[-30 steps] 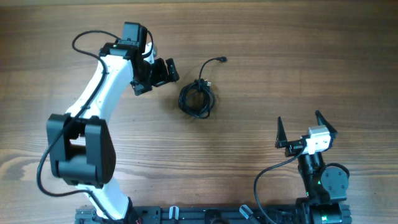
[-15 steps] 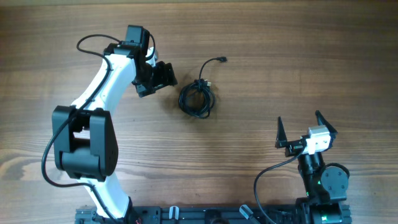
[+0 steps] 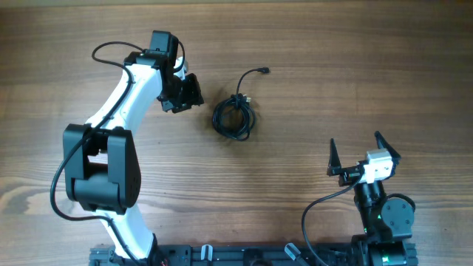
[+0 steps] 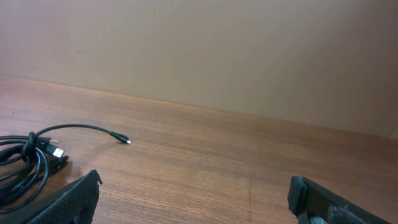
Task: Untangle cables
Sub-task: 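Lower the left gripper down beside the cable coil's plug ends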
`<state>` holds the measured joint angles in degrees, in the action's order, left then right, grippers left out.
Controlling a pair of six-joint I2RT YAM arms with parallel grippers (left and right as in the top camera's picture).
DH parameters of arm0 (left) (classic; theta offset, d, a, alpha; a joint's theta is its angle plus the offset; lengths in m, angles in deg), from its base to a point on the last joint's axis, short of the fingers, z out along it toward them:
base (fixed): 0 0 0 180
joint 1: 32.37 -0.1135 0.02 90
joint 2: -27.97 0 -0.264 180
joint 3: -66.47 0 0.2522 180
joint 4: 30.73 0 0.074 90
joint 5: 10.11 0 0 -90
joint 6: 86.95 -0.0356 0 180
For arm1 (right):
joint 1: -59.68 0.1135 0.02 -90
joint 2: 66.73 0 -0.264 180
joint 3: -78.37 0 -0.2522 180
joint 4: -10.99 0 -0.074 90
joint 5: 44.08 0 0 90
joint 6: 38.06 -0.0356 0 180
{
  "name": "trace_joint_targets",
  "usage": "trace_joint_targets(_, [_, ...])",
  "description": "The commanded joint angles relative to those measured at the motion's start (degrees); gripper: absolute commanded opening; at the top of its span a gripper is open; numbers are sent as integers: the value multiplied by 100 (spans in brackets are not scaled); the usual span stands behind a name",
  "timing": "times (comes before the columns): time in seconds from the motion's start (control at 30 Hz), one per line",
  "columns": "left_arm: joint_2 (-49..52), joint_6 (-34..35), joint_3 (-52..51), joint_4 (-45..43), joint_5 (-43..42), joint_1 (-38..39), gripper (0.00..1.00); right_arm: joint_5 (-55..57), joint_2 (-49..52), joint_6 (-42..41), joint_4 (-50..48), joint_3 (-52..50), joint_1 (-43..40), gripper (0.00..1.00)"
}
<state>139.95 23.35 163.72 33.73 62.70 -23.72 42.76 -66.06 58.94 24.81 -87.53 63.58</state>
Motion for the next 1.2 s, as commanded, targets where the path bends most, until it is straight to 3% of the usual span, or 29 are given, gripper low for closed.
trace_joint_targets(0.0, [81, -9, 72, -11, 31, 44, 38, 15, -39, 48, -11, -4, 26, 100])
trace_joint_targets(0.23, [83, -9, 72, 28, 33, 243, 33, 15, -39, 48, -11, -4, 26, 100])
trace_joint_targets(0.53, [83, -7, 72, 20, 35, 501, 4, 15, -39, 48, -11, -4, 26, 100])
trace_joint_targets(0.93, [83, 280, 72, 2, 42, 540, 4, 15, -39, 48, -11, -4, 26, 100])
trace_joint_targets(1.17, [85, 920, 72, -37, 811, 540, 4, 15, -39, 48, -11, -4, 26, 100])
